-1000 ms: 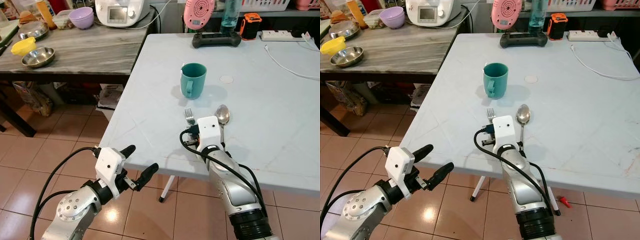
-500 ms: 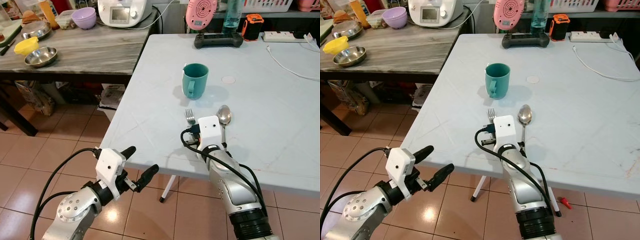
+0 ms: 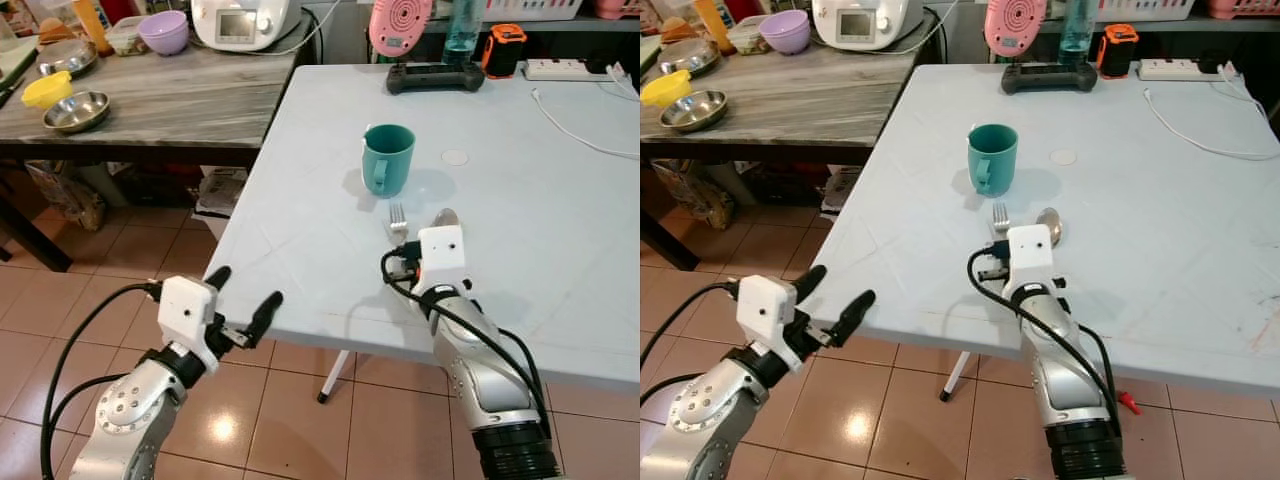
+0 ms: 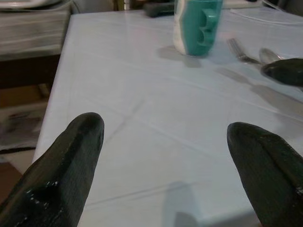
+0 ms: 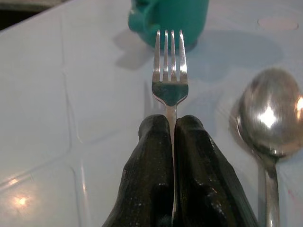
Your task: Setting the table
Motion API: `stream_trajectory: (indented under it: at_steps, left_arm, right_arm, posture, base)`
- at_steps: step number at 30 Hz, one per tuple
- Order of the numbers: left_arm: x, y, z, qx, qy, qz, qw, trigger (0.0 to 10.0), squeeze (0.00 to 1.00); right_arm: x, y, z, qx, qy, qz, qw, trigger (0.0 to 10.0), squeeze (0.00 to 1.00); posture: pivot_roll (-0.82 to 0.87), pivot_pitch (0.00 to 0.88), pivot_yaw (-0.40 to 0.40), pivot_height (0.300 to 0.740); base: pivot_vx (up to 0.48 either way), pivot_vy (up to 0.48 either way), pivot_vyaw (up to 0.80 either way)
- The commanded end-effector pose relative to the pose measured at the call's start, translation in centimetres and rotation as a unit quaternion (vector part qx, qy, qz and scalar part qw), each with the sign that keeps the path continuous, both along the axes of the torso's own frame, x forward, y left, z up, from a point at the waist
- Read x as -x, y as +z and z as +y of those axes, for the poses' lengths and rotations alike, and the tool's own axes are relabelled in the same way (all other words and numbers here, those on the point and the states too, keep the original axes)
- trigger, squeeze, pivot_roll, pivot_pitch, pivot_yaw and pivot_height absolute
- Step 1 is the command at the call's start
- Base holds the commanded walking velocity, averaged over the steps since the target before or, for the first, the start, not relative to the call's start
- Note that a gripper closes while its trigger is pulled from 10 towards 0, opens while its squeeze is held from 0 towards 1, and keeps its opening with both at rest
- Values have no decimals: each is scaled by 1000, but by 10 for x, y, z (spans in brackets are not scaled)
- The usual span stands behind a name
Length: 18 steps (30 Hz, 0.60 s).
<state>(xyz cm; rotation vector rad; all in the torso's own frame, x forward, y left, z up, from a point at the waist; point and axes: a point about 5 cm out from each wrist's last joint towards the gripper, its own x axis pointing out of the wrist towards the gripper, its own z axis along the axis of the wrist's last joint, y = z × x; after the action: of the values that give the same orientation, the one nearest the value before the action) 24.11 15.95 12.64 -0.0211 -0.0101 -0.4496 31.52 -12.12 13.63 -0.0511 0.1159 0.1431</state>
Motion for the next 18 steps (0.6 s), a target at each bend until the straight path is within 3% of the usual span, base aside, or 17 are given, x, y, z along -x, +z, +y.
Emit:
stream_trajectory:
  at_steps: [1, 2, 5, 6, 8, 9, 15, 18]
  left_arm:
    - [-3, -2, 12, -10, 34, 2, 999, 10000, 0]
    - [-9, -4, 25, -15, 88, 0, 996, 10000, 0]
    - [-10, -4, 28, -16, 103, -1, 995, 10000, 0]
    - [-12, -4, 33, -13, 129, -2, 992, 10000, 0]
    - [-13, -4, 34, -12, 140, -2, 990, 10000, 0]
    - [-14, -5, 35, -11, 145, -2, 989, 10000, 0]
    - [-18, -4, 40, 6, 167, -2, 986, 10000, 0]
    - [-22, -3, 42, 13, 187, -4, 982, 10000, 0]
  right_arm:
    - [1, 12, 2, -4, 8, -31, 999, 0, 0]
    - [1, 23, -3, 1, 2, -64, 998, 0, 0]
    - [2, 26, -4, 0, 1, -72, 997, 0, 0]
    - [3, 29, -8, 0, -4, -87, 996, 2588, 0]
    - [3, 30, -9, 1, -6, -91, 996, 2588, 0]
    - [4, 31, -11, 0, -8, -96, 995, 10000, 0]
    - [5, 30, -16, 6, -20, -95, 995, 10000, 0]
    - [4, 29, -17, 3, -24, -91, 996, 10000, 0]
  posture:
    - [-98, 119, 93, 740]
    - [-101, 115, 93, 740]
    - [-101, 115, 93, 740]
    - [-102, 114, 93, 740]
    - [-102, 114, 93, 740]
    - [-104, 112, 92, 740]
    - [-109, 112, 91, 740]
    - [-111, 111, 91, 740]
  base:
    - [0, 0, 0]
    - [0, 0, 0]
    - [0, 0, 0]
    - [0, 0, 0]
    - [0, 0, 0]
    - [0, 0, 0]
    - [0, 0, 0]
    - [0, 0, -685]
